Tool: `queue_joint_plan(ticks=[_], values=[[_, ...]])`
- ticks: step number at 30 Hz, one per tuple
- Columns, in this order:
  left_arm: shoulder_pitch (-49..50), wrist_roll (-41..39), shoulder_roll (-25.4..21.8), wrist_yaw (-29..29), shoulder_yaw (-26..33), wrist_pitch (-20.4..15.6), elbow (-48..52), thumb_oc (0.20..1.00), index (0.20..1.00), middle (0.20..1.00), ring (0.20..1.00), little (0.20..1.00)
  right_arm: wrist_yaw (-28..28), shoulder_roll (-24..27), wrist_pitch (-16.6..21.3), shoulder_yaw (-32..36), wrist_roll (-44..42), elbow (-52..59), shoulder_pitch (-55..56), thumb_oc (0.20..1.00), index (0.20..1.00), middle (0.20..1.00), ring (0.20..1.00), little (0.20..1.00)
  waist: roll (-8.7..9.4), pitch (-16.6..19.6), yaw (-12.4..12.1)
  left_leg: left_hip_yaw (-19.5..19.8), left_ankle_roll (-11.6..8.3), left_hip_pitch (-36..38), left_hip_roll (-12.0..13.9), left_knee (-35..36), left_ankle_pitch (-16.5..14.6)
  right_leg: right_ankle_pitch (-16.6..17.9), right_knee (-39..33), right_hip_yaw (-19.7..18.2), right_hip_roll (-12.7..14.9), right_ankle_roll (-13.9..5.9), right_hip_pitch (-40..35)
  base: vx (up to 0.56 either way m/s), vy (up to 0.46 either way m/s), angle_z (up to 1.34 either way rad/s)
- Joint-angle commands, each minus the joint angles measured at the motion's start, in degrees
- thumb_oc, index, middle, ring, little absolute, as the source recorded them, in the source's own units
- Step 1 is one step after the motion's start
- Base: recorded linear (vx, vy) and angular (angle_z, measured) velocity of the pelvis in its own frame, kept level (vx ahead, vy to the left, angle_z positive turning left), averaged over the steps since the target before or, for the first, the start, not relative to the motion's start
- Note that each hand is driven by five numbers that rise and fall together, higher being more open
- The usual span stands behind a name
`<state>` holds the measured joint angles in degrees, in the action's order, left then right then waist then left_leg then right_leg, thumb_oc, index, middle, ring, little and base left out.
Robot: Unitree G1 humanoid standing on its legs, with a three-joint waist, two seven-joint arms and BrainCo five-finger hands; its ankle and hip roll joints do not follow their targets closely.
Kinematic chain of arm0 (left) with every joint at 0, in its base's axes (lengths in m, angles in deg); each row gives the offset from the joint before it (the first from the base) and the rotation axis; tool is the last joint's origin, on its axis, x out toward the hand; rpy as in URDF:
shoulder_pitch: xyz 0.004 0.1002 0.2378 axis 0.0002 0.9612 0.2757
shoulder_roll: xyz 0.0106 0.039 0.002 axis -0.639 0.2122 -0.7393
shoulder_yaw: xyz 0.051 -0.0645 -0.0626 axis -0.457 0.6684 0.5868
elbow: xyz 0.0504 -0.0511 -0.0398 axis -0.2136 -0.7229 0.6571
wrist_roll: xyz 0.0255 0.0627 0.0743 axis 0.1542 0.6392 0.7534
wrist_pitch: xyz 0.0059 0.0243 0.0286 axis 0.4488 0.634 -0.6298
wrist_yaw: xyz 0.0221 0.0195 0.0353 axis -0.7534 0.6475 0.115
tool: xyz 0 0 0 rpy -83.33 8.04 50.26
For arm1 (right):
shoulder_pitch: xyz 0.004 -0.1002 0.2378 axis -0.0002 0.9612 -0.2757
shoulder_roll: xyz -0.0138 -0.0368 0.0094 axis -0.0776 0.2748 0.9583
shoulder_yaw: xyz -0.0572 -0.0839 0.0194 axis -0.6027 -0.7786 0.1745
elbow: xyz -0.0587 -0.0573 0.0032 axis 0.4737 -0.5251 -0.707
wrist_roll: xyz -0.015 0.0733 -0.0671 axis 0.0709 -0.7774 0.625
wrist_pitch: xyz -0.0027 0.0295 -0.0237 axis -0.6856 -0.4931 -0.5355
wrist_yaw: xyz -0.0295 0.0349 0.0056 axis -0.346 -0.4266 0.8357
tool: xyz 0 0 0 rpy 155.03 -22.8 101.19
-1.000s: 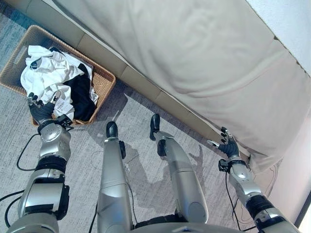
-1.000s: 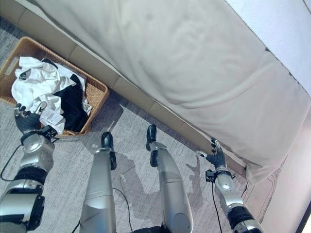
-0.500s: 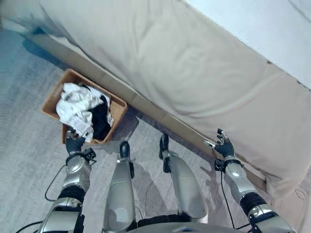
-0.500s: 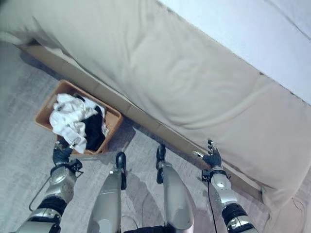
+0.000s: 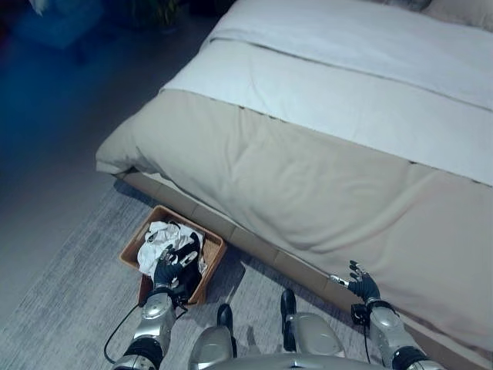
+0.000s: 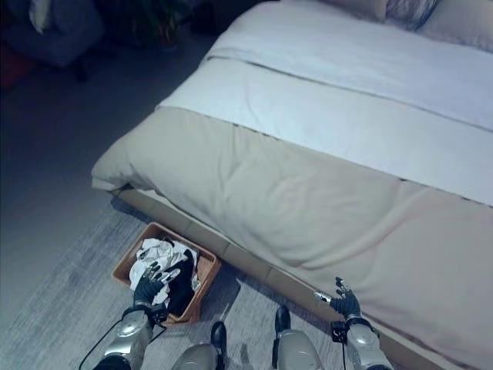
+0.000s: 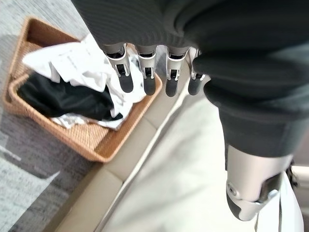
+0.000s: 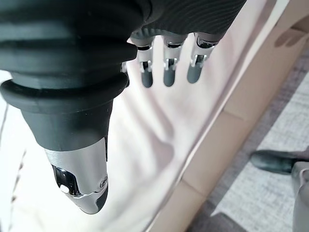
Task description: Pick up clothes into the bucket
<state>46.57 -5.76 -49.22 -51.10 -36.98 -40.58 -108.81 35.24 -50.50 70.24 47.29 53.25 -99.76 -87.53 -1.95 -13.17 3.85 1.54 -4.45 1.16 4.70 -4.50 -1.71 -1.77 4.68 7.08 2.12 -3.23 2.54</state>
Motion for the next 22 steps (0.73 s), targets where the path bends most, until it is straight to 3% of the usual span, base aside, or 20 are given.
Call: queue_joint_plan(ticks=[1,10,22], values=[[0.26,3.16,-0.86,-1.89,-1.45,-1.21,-1.3,1.0,1.0,1.0,1.0,1.0,-1.23,-0.47,0.23,0.09,0.52,0.23,-0.29,1.0,1.0,1.0,1.0,1.0,2.52,2.01,0.49,-0.18,-0.45,-3.28,-2.03,-1.53,2.14,-1.32,3.03,-0.1,2.41,-2.33,-0.69,0.09,-0.022,0.01],[4.18,9.21,2.8,-6.15,-4.97,2.35,-9.71,1.0,1.0,1.0,1.0,1.0,-2.88,-3.08,-1.56,-0.21,1.04,-5.28,2.05,1.0,1.0,1.0,1.0,1.0,3.32,6.76,0.63,-0.93,-0.03,2.01,-2.34,-2.41,-0.5,-2.23,0.56,-0.03,2.35,-2.15,-7.59,0.04,-0.008,0.01],[5.05,11.3,3.75,-6.15,-6.58,2.85,-10.56,1.0,1.0,1.0,1.0,1.0,-3.07,-5.32,-2.35,-1.19,1.11,-8.05,3.49,1.0,1.0,1.0,1.0,1.0,3.09,7.87,-0.1,-1.32,0.36,3.12,-3.09,-0.77,-0.55,-0.43,-3.84,0.02,2.8,-2.37,-10.15,-0.01,0.003,-0.02]])
